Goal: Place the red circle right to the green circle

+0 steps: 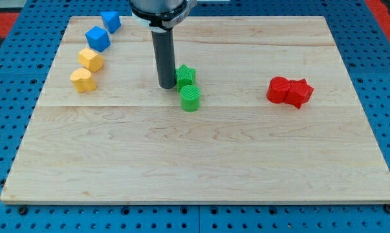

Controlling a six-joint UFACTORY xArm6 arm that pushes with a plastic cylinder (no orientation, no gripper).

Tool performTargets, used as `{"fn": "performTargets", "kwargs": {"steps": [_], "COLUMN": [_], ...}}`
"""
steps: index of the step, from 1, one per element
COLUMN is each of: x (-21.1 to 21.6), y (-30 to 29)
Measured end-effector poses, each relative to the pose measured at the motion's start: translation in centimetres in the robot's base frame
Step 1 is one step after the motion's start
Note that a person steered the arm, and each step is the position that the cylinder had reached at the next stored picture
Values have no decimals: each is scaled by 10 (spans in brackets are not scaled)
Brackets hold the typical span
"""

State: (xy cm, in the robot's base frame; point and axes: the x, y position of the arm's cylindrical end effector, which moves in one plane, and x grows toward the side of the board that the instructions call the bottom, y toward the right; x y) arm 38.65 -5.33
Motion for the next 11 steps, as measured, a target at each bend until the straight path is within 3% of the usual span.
{"fn": "performTargets", "kwargs": {"steps": [3, 4, 5, 6, 8, 9, 10, 11], "x": [-40, -74, -77, -37, 33, 46, 26, 14], "y": [19, 35, 143, 231, 236, 201, 219, 199]}}
